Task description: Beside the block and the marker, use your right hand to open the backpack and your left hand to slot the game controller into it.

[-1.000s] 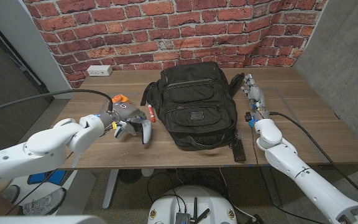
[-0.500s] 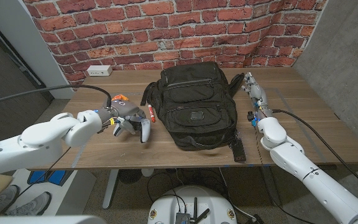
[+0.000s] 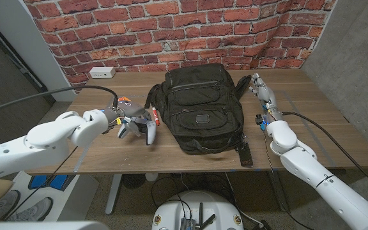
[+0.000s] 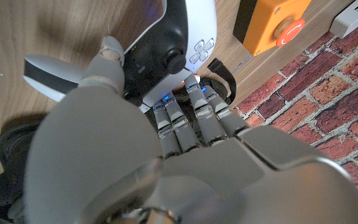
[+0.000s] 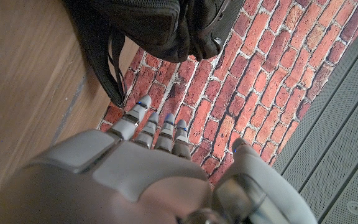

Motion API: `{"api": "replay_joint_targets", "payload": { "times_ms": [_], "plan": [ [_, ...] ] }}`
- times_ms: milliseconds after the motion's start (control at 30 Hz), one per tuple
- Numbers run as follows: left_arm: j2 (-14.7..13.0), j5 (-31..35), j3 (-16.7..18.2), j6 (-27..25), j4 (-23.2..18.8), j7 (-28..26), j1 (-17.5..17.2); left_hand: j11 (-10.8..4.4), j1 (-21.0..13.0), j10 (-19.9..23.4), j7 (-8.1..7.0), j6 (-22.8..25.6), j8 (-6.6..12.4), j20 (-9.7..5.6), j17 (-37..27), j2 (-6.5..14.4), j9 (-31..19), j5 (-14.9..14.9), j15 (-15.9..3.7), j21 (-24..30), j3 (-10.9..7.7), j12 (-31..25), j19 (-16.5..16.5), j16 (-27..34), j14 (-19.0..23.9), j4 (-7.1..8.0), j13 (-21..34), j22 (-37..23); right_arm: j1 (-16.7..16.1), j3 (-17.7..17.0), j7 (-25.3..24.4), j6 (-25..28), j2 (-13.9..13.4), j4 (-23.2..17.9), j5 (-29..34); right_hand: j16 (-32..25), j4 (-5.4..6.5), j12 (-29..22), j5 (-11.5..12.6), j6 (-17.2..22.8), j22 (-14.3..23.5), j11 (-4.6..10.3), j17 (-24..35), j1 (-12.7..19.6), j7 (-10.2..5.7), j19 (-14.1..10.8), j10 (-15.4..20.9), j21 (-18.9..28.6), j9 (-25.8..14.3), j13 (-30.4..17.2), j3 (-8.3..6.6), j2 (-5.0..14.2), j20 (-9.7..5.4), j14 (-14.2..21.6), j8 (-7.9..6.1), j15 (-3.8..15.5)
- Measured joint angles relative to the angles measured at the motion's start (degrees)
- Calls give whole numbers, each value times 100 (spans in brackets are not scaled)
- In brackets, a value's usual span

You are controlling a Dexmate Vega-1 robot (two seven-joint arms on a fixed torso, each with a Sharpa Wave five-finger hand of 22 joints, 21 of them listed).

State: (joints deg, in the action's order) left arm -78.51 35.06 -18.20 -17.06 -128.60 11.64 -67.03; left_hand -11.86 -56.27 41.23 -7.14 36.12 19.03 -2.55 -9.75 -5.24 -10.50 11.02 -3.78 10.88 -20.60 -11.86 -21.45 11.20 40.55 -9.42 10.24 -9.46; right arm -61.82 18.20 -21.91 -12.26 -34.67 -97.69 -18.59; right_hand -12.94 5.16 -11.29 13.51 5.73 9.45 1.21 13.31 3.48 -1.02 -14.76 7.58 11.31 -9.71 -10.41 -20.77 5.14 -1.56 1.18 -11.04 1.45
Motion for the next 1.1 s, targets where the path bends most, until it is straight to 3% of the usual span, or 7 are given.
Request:
{"api": "replay_joint_targets", "payload": {
  "times_ms": [267,600,1100],
  "plan": [
    [112,144,-104,-137,-59,189,108,-33,1,33,-34,34,-43,10,0,1,-1,-4,0,0,8,19,-50,0,0,-8,2,0,-149,-32,-192,79,-115,-229,356,-64,-30,-44,0,199,-4,2,-19,0,-9,-227,225,0,0,0,14,0,-19,226,-23,67],
    [149,276,-135,-333,-134,287,115,-16,1,73,-51,51,-40,9,0,1,-3,-5,-31,0,16,25,-49,0,30,-16,5,0,-286,7,-467,16,-120,-351,921,-86,-342,-46,0,454,-13,33,-108,220,17,-471,419,35,0,0,-85,-7,-62,470,-23,62],
    [188,361,-163,-435,-153,353,125,-8,2,121,-62,63,-33,9,0,1,-5,1,-20,0,20,40,-49,0,40,-21,1,0,-759,-115,-723,152,-363,-829,1621,-154,-513,-46,-40,663,-12,12,-98,327,13,-725,582,56,-31,-13,-74,-22,-70,725,-66,71]
  ]
}}
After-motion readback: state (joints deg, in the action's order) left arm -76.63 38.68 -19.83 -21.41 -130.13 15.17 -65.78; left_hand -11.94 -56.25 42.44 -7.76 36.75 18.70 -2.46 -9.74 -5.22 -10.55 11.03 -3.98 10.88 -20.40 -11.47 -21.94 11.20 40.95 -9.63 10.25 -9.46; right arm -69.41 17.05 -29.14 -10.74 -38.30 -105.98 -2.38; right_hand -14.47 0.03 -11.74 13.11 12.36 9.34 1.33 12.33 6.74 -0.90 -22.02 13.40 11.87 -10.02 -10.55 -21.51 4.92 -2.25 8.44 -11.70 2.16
